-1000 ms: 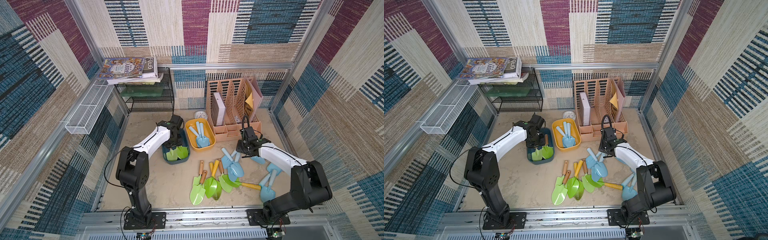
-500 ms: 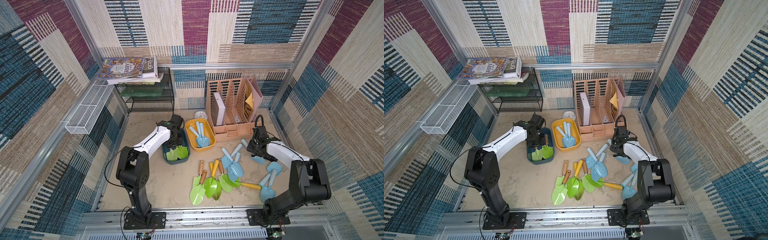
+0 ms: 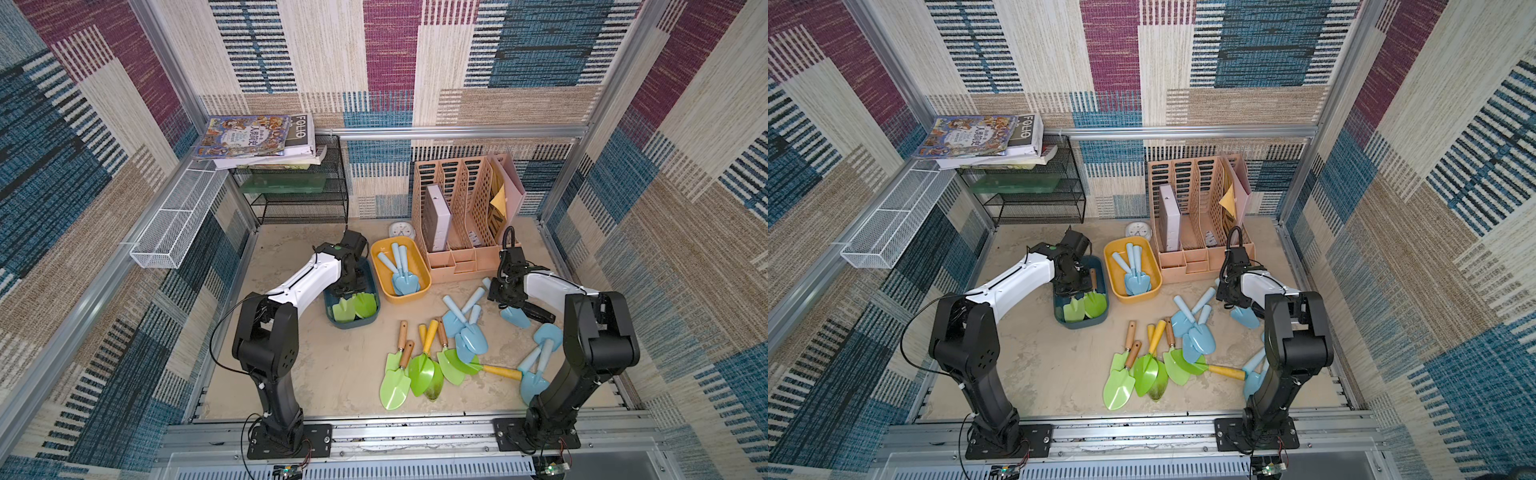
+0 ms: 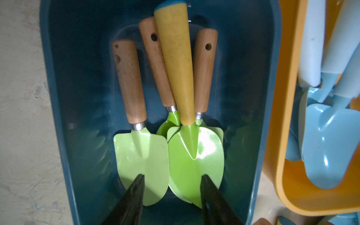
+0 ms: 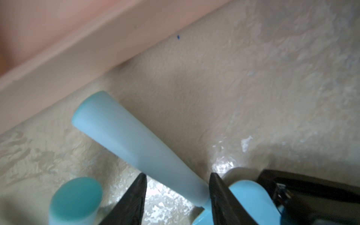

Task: Sort the small shovels by color and place them into the storage box
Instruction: Pick up the shovel from the center of the board.

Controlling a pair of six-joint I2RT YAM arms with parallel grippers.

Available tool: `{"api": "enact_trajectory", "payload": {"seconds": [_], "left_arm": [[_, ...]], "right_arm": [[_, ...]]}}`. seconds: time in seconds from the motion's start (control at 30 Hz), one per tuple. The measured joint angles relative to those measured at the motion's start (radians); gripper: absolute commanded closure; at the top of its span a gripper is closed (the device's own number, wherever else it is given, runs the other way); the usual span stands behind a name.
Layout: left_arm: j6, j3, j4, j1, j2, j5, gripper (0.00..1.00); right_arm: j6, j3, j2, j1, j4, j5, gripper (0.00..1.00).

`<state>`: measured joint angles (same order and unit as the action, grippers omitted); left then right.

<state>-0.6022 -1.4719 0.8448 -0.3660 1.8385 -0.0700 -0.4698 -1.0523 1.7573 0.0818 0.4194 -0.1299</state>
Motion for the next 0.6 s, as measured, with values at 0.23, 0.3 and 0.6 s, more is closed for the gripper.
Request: {"api": "enact_trajectory", "payload": {"seconds": [0.23, 0.3, 0.6], "left_arm": [[0.0, 0.002, 0.0, -0.001, 0.0, 0.014, 0.52], [-0.001, 0.004, 0.001, 0.0, 0.0, 0.017, 0.52], [-0.004, 0.002, 0.0, -0.001, 0.009, 0.022, 0.53]], "right_arm": [[0.011, 0.028, 0.008, 0.026, -0.044, 0.005, 0.69], [0.011, 0.04, 0.003, 0.035, -0.062, 0.002, 0.75], [-0.02, 0.098, -0.053, 0.058, -0.069, -0.003, 0.87]]}}
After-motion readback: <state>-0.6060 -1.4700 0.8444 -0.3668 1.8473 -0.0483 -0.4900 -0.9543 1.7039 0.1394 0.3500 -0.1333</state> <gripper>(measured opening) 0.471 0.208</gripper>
